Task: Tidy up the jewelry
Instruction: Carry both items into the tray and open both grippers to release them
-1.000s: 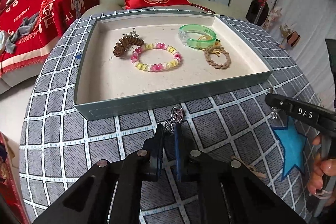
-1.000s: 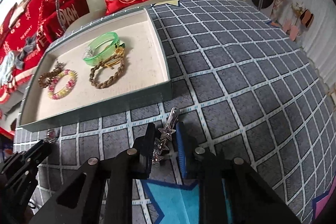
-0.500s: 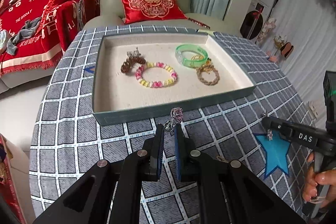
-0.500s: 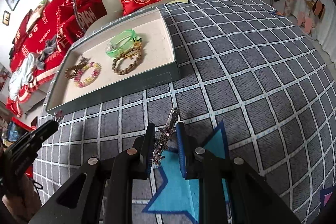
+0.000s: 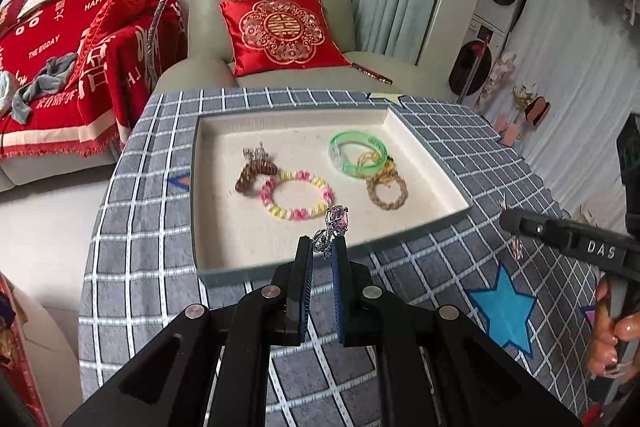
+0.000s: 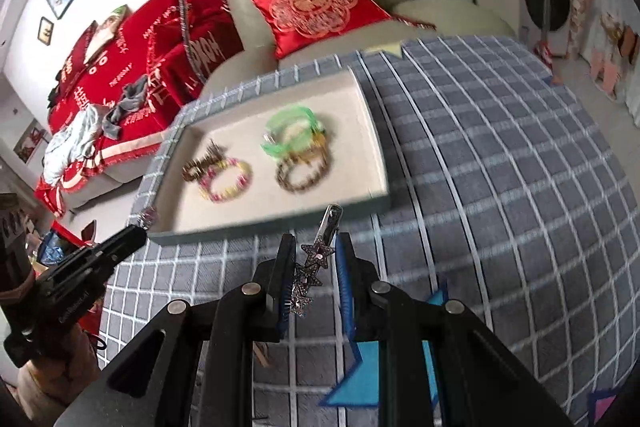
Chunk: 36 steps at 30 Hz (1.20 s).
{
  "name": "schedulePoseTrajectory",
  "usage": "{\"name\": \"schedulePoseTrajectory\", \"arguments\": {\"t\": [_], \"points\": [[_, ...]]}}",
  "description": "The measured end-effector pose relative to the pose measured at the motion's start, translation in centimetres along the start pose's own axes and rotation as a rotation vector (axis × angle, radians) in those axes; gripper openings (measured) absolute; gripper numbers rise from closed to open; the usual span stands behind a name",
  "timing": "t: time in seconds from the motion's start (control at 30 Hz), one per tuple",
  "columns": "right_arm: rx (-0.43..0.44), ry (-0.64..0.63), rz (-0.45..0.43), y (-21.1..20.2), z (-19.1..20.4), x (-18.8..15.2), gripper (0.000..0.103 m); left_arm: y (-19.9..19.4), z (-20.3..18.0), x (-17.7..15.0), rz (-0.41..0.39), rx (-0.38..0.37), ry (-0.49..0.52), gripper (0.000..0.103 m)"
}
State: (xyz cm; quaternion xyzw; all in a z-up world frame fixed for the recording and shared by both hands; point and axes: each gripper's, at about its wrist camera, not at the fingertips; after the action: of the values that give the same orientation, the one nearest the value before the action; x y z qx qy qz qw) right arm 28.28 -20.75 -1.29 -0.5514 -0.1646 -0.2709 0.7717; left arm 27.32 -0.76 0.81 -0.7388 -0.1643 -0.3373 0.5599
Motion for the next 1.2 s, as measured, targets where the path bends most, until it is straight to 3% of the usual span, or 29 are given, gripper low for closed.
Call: {"name": "schedulePoseTrajectory", "arguments": {"t": [0.23, 0.57, 0.9, 1.2], "points": [[0.034, -0.021, -0.01, 1.4, 1.6, 3.7, 0.022, 2.4, 1.0, 2.3, 0.013, 0.021, 0.006, 0.024], [0.031, -0.005, 0.044, 7.1, 1.8, 6.7, 0.022, 7.4, 2.6, 4.4, 0.069, 0.088, 0.012, 0.024], [0.002, -0.002, 0.105, 11.8, 1.1, 7.0, 0.022, 11.2, 3.1, 3.5, 0.152, 0.106, 0.001, 0.024], [-0.026, -0.039, 0.13, 13.8, 1.2, 6.4, 0.022, 11.4, 2.3, 3.2, 0.145, 0.155, 0.05, 0.024]]}}
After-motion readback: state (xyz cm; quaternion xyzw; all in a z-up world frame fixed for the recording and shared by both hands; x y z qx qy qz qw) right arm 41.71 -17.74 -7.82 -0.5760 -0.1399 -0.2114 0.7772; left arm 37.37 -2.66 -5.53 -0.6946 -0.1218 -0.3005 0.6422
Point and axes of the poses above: each gripper's, at about its wrist camera, not at the fingertips, and y roughly the way its jaws point, z to its left, x to its top, and after that the axes turned 3 degrees about y, right-handed
